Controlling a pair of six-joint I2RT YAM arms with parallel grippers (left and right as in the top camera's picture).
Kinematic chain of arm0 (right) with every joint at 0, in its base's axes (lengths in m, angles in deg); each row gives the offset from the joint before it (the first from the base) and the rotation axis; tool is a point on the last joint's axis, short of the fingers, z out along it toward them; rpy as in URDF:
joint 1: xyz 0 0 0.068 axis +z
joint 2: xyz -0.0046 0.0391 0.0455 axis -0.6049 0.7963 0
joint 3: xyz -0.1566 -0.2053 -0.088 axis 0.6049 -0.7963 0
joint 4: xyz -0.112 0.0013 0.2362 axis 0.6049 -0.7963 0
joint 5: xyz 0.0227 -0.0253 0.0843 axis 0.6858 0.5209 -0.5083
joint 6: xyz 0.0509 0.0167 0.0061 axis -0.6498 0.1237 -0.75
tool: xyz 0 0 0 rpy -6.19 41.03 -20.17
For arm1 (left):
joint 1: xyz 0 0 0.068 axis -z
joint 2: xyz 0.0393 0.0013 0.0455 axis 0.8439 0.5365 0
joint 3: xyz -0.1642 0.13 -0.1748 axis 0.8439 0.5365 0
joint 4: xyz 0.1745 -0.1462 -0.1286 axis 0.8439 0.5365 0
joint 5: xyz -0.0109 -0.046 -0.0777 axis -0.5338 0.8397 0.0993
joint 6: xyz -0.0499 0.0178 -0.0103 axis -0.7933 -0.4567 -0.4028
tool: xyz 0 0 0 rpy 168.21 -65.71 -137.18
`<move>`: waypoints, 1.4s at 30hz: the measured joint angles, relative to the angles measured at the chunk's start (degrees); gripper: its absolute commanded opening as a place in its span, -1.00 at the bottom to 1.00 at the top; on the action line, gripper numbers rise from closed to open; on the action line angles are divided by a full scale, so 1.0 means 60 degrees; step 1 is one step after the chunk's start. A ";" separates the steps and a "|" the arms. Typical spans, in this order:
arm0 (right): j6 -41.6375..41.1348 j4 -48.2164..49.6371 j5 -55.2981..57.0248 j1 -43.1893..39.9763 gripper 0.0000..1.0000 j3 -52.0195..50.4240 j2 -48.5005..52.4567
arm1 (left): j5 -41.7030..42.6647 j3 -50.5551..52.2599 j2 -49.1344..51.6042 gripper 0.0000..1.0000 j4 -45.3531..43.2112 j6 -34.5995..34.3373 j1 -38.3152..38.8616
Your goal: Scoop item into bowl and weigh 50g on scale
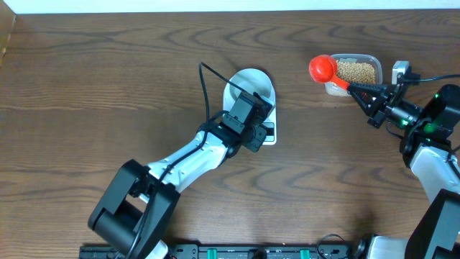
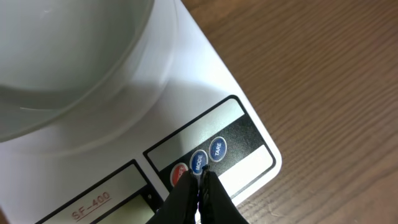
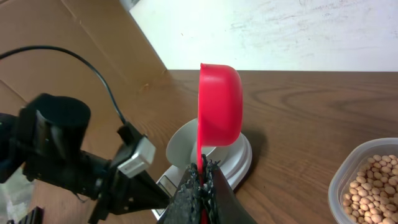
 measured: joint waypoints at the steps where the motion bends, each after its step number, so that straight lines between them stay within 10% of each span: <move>1: 0.0000 0.0000 0.0000 0.0000 -0.98 0.0000 0.0000 | 0.0000 0.0004 0.0098 -0.85 -0.0033 -0.0004 0.0000; 42: 0.0000 0.0000 0.0029 0.0000 -0.98 0.0000 0.0000 | 0.0357 0.0000 0.0670 -0.85 -0.0288 -0.0503 -0.0372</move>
